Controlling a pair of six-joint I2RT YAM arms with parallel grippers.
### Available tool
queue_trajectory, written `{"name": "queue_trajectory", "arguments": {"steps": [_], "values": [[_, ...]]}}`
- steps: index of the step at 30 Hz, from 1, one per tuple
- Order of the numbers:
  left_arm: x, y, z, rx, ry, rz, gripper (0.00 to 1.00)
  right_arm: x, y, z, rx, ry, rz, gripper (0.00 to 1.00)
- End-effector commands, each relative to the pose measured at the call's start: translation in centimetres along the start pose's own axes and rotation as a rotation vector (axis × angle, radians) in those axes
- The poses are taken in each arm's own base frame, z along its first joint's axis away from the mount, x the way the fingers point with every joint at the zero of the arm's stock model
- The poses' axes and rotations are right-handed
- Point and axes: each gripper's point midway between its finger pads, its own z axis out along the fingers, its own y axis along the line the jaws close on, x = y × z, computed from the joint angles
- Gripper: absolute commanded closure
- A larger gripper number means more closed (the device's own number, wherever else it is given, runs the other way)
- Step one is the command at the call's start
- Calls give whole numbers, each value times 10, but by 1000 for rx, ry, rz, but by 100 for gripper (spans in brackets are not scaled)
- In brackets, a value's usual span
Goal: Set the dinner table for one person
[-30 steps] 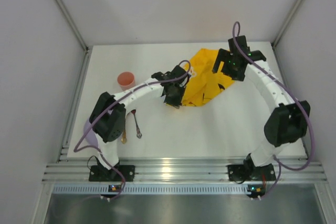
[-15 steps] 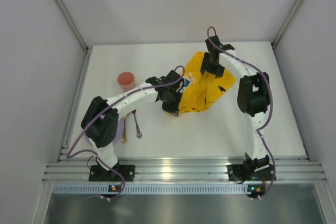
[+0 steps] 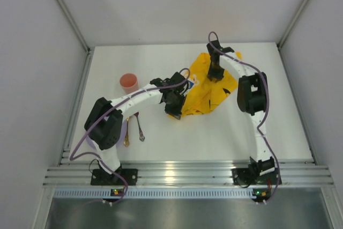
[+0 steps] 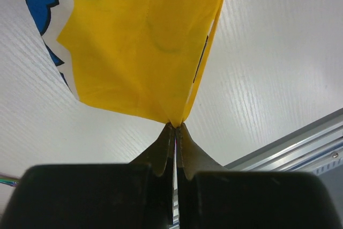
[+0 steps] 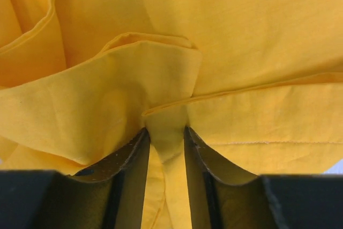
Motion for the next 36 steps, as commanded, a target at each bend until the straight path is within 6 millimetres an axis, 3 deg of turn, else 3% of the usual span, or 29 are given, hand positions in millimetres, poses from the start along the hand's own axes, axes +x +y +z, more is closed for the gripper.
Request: {"name": "queue_trajectory", "arguments": {"steps": [1, 4, 11, 18, 28, 32, 33, 36], "values": [[-6, 3, -4, -26, 4, 39, 100, -7, -6, -3, 40, -27, -10, 69], [-6, 6, -2, -33, 14, 44, 100, -10, -10, -8, 56, -40, -12, 81], [-8, 5, 7, -10, 41, 38, 100, -15, -19, -29, 63, -61, -8, 84], [-9, -2, 15, 25, 55, 28, 100, -12, -29, -42, 75, -66, -1, 74], [-8, -3, 18, 27, 68, 22, 100, -3, -40, -39, 94, -62, 18, 78], [-5, 0, 17, 14, 75, 24, 100, -7, -35, -33, 84, -63, 30, 65], [-4, 0, 17, 12, 80, 25, 100, -8, -33, -34, 83, -66, 32, 56], [-3, 4, 17, -3, 82, 27, 100, -18, -34, -38, 81, -98, 50, 63]]}}
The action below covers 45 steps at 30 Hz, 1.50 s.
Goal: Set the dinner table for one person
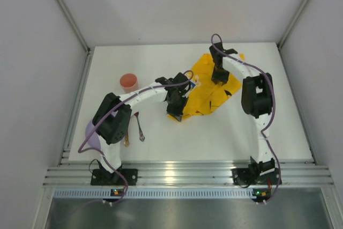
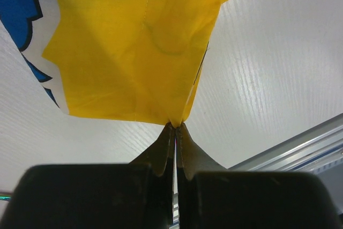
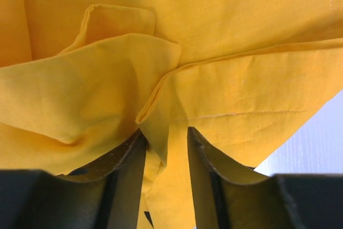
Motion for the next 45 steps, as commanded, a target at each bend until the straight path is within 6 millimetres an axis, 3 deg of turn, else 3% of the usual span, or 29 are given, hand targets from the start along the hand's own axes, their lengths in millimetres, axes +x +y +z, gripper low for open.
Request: {"name": "queue_trajectory", "arguments": {"steps": [1, 6, 16, 20, 26, 31, 40, 45], "values": [[-6, 1, -8, -11, -15, 5, 100, -35, -2, -22, -17, -103, 60, 65], [-5, 2, -5, -17, 0, 11, 100, -47, -5, -23, -28, -129, 85, 71], [-5, 4, -3, -30, 17, 22, 100, -72, -8, -22, -68, -164, 136, 71], [-4, 5, 0, -35, 24, 23, 100, -71, -9, -16, -65, -151, 133, 84], [-6, 6, 1, -41, 24, 23, 100, -55, -7, -8, -77, -107, 130, 89], [-6, 6, 4, -38, 31, 23, 100, -48, 6, -8, -164, -98, 130, 65], [-5, 7, 5, -37, 36, 27, 100, -59, 20, -28, -231, -151, 132, 64], [-4, 8, 5, -41, 37, 30, 100, -74, 24, -58, -299, -239, 142, 63]]}}
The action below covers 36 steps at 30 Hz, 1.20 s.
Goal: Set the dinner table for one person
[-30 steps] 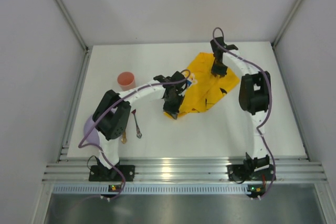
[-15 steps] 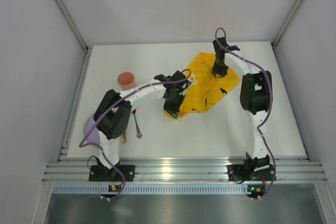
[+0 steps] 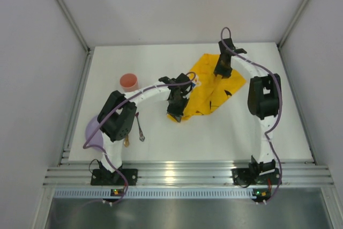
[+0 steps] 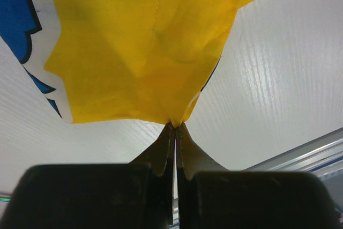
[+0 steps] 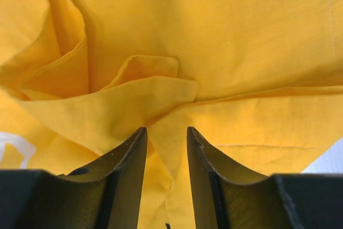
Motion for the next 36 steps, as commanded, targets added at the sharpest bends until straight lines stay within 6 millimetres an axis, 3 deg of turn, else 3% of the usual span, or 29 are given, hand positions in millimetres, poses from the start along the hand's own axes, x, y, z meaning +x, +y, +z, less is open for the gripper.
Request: {"name": "queue_trajectory", "arguments": {"steps": [1, 3, 13, 36], "values": [[-5, 0, -6, 0, -10, 11, 100, -42, 28, -50, -128, -156, 14, 63], [-5, -1, -6, 1, -10, 12, 100, -39, 28, -51, -129, -147, 11, 63], [-8, 0, -3, 3, -10, 10, 100, 11, 21, -39, -97, -52, -56, 72], [-9, 5, 0, 0, 0, 4, 100, 16, 7, -19, 20, -21, -127, 75]]}}
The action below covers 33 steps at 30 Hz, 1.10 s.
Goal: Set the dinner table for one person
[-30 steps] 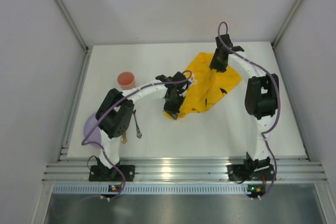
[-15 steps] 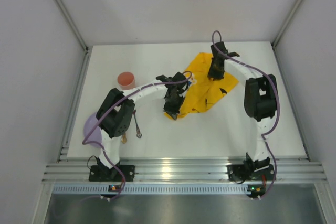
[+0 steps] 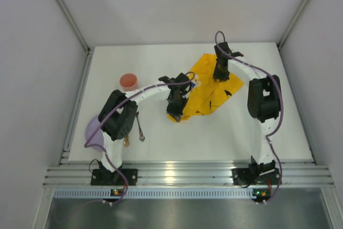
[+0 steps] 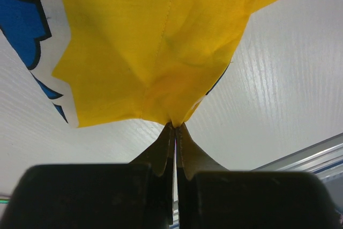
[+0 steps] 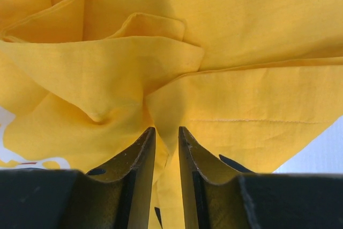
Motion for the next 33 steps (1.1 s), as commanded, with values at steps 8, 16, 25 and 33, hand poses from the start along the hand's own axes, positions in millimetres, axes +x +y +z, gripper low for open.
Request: {"name": "queue_trajectory", "arguments": {"steps": [8, 16, 25, 33], "values": [[-12, 0, -1, 8, -6, 16, 100, 0, 3, -1, 18, -2, -39, 78], [-14, 3, 1, 12, 0, 12, 100, 0, 7, 5, 7, 11, -42, 90], [-17, 6, 2, 15, 1, 6, 100, 1, 4, 5, 16, 12, -45, 100], [-59, 1, -40, 16, -137, -7, 100, -54, -16, -82, 3, -176, 33, 100]]}}
